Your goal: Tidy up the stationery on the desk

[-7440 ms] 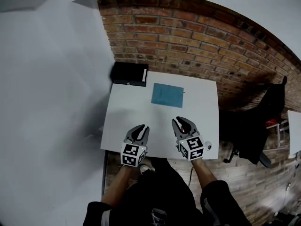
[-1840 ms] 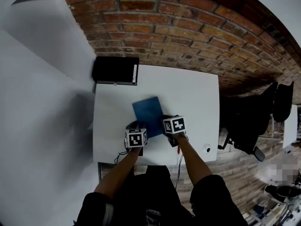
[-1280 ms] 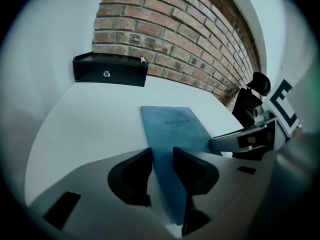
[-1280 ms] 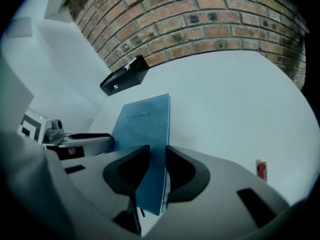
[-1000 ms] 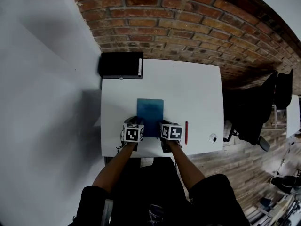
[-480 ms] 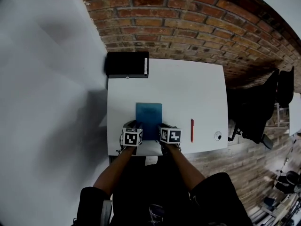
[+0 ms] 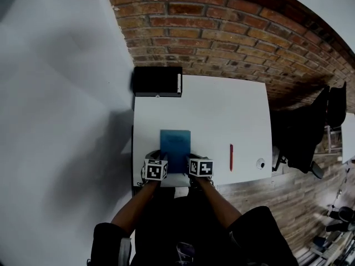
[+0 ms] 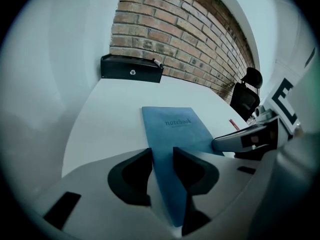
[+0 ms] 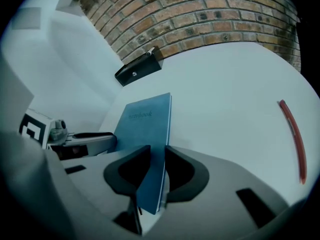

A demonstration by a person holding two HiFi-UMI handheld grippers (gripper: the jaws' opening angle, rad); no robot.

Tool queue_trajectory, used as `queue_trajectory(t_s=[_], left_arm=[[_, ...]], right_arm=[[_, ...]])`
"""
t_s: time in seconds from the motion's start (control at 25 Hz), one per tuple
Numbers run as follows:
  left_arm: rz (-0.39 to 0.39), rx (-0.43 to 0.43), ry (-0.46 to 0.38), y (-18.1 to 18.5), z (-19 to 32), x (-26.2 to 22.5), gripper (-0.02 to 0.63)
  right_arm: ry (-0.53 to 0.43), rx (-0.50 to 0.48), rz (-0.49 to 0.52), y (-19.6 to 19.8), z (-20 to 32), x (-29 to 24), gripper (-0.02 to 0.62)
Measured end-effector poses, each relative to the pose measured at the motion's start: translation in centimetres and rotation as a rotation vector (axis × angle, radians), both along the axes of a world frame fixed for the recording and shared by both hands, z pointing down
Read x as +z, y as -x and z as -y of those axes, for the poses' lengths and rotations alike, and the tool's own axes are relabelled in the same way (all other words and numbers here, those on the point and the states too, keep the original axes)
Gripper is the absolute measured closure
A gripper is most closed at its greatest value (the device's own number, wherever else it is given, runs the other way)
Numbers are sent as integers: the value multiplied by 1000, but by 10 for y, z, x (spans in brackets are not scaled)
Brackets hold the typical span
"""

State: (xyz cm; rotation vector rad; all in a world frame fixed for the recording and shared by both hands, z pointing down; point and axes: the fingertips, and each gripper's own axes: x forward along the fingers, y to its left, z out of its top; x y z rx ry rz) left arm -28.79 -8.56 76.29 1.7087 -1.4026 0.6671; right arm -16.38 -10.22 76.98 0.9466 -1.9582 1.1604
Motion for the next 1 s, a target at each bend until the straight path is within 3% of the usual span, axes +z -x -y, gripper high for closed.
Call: queue_trajectory(t_s=[0.24, 0.76, 1.0], left_arm=[[0, -19, 2, 13, -11, -1, 460], [-1, -21, 5, 15, -14, 1, 459], [-30, -22, -3, 17, -14, 1, 460]], right_arm=[[-12, -47, -13, 14, -9, -1, 488], [-13, -31, -7, 17, -11, 1, 488], [-18, -79, -59, 19, -14, 1, 488]])
